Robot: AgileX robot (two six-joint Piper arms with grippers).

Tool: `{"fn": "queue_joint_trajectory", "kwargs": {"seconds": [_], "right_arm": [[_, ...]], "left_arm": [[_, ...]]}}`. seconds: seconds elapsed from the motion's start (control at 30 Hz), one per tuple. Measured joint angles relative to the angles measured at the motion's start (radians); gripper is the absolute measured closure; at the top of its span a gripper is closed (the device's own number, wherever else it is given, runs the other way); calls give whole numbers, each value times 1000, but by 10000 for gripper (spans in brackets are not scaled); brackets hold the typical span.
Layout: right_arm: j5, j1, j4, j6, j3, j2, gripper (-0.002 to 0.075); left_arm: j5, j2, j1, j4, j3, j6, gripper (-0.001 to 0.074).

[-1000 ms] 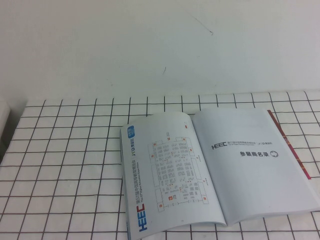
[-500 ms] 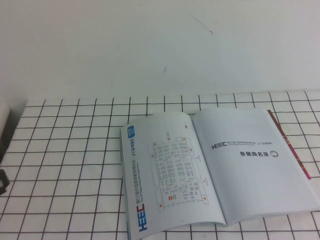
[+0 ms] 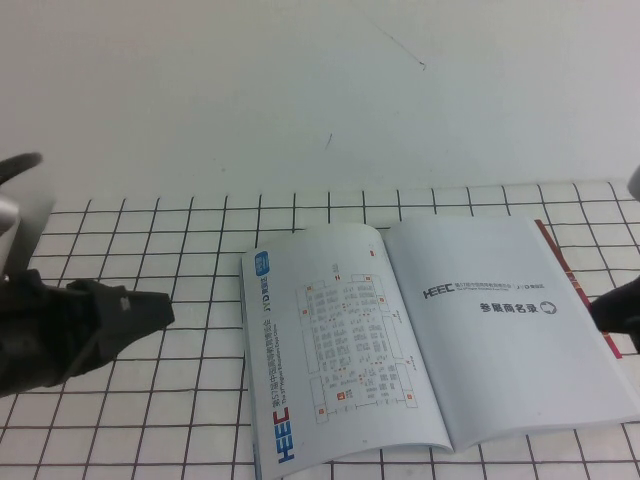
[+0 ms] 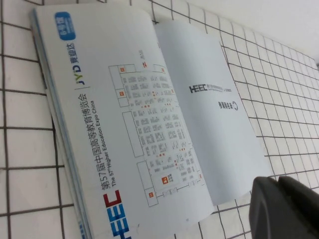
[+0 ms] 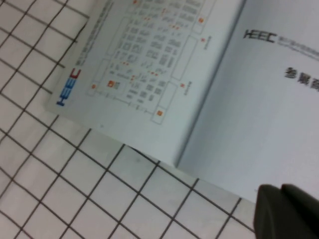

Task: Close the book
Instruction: 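Close the open booklet and leave it lying on the table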

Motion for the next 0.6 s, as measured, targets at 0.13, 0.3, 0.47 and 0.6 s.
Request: {"fn": "queue_joint_trajectory", "kwargs": {"seconds": [0.13,0.3,0.47,0.6], "right_arm": [[38,2,64,-58,-57,109,729],[36,7,98,-87,-96,239,729],[-23,61,110,-114,-98,372,729],[-78,90,106,-116,-111,471,729]], "left_arm": [[-4,105,0,-63,0,96,738],[-16,216,0,-90,0,181,738],[-113,282,-94,-103,0,216,738],[-239,341,-203,-113,0,222,738]]}}
